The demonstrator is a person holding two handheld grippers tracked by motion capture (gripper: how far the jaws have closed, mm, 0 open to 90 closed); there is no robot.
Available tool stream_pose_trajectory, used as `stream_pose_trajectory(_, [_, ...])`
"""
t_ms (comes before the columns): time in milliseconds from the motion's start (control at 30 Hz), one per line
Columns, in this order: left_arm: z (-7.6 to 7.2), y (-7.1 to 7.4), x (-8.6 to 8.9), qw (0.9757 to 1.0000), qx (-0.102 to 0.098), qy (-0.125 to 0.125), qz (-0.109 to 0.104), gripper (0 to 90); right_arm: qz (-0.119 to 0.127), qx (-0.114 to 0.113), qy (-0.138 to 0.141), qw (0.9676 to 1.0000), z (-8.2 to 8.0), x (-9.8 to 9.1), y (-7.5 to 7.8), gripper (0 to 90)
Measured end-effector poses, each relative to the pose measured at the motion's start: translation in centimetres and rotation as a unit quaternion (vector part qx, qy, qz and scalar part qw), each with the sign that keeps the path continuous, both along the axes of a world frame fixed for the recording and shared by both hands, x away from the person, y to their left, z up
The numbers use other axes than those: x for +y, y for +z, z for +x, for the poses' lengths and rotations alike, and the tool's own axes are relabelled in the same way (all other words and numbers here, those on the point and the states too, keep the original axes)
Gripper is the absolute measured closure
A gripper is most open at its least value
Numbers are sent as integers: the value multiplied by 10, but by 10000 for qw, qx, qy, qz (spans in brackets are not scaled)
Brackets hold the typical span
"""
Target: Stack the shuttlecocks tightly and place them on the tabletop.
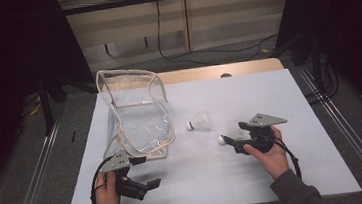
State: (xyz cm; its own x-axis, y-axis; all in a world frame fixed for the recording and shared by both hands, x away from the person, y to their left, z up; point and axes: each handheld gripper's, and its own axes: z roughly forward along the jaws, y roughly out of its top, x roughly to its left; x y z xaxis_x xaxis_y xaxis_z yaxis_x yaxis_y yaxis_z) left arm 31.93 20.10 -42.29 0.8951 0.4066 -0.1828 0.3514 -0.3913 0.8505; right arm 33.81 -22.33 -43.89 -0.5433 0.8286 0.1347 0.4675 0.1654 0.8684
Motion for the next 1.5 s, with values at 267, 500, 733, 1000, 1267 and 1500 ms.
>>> stream_pose_trajectory(267, [0, 0, 0, 10000, -16, -5, -3, 35, 35, 76, 45, 10000, 1, 1, -2, 297])
stream_pose_trajectory(500, [0, 0, 0, 10000, -27, -14, -10, 35, 83, 68, 199, 9997, 1, 4, -1, 424])
stream_pose_trajectory(733, [1, 0, 0, 10000, -21, -15, -7, 35, 80, 89, 361, 9993, 1, 9, 2, 532])
stream_pose_trajectory(1000, [1, 0, 0, 10000, -18, -25, 3, 35, 78, 137, 531, 9985, 2, 12, 3, 686])
stream_pose_trajectory(1267, [0, 0, 0, 10000, -29, -27, -10, 35, 75, 214, 576, 9981, 3, 12, 3, 796])
stream_pose_trajectory(1500, [1, 0, -1, 10000, -33, -29, 1, 35, 96, 334, 604, 9976, 4, 12, 2, 852])
